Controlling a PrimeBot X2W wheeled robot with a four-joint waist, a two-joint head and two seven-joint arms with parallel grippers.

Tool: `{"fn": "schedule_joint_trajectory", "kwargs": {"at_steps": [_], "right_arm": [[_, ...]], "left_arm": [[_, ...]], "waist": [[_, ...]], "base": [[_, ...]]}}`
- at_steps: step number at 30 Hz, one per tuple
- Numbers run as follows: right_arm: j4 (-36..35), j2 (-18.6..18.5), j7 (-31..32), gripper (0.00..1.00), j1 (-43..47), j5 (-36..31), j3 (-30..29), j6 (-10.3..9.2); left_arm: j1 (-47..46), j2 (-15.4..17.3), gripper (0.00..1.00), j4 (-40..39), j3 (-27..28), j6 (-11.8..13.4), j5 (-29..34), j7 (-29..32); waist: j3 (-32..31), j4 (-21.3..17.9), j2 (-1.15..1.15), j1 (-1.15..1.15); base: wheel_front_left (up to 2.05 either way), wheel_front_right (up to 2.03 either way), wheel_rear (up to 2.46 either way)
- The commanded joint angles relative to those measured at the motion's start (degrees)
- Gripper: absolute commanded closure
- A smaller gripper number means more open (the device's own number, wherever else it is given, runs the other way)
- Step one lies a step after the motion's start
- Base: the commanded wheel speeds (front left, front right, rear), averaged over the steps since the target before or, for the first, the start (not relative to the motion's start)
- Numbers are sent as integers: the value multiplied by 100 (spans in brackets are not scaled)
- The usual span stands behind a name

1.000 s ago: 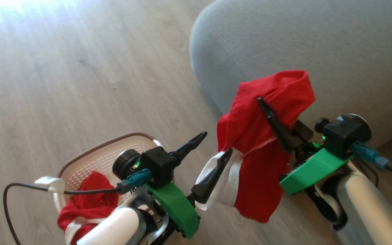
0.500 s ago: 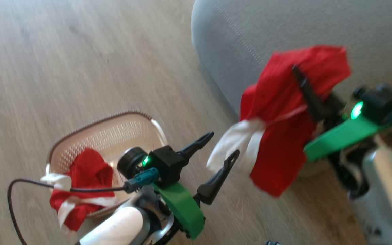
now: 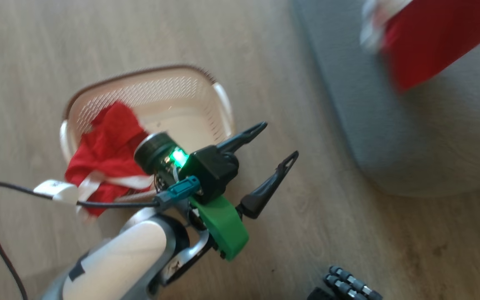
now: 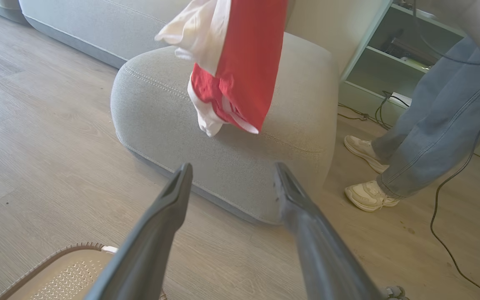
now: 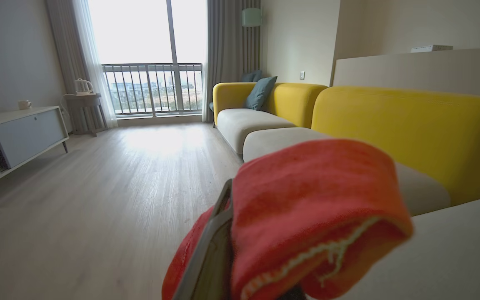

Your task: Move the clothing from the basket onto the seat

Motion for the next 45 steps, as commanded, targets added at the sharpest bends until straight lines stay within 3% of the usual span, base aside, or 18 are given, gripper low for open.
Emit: {"fn": "schedule_joint_trajectory", "kwargs": {"at_steps": [1, 8, 13, 19, 26, 27, 30, 32, 38, 45], "right_arm": [[-17, -241, 101, 100, -840, -256, -408, -1], [449, -1033, 476, 100, -2902, -1672, -1699, -1], [667, -1401, 461, 100, -3493, -2380, -2215, -1], [1080, -1240, 117, 100, -2840, -2726, -3073, -1], [1800, -473, -494, 100, -1780, -3224, -3986, -1], [1897, -404, -537, 85, -1712, -3286, -4053, -1], [2122, -348, -661, 56, -1523, -3508, -4031, -1], [2270, -359, -714, 0, -1422, -3597, -3955, -1], [2674, -385, -735, 0, -1201, -3569, -3243, -1], [2712, -197, -1036, 0, -449, -2650, -1682, -1]], "left_arm": [[-312, 128, 0, -238, 139, -115, 93, 28], [-596, -34, 0, -255, 126, -214, 145, -99], [-703, -16, 0, -352, 201, -188, 175, -129], [-648, 97, 0, -489, 264, -71, 209, -70], [-589, 338, 0, -648, 442, 118, 259, 41], [-594, 371, 0, -660, 459, 135, 268, 70], [-645, 412, 0, -701, 503, 161, 276, 120], [-661, 426, 0, -705, 537, 189, 269, 137], [-615, 497, 0, -658, 659, 267, 179, 144], [-505, 594, 0, -424, 796, 299, 34, 53]], "waist": [[637, 758, 0, -1], [1093, 1542, 0, -1], [1539, 1743, 0, -1], [1946, 1704, 0, -1], [2112, 1450, 0, -1], [2089, 1406, 0, -1], [1996, 1297, 0, -1], [1906, 1207, 0, -1], [1572, 830, 0, -1], [884, 305, 0, -1]], "base": [[0, 0, 0], [0, 0, 0], [0, 0, 0], [0, 0, 0], [0, 0, 0], [0, 0, 0], [0, 0, 0], [0, 0, 0], [0, 0, 0], [0, 0, 0]]}}
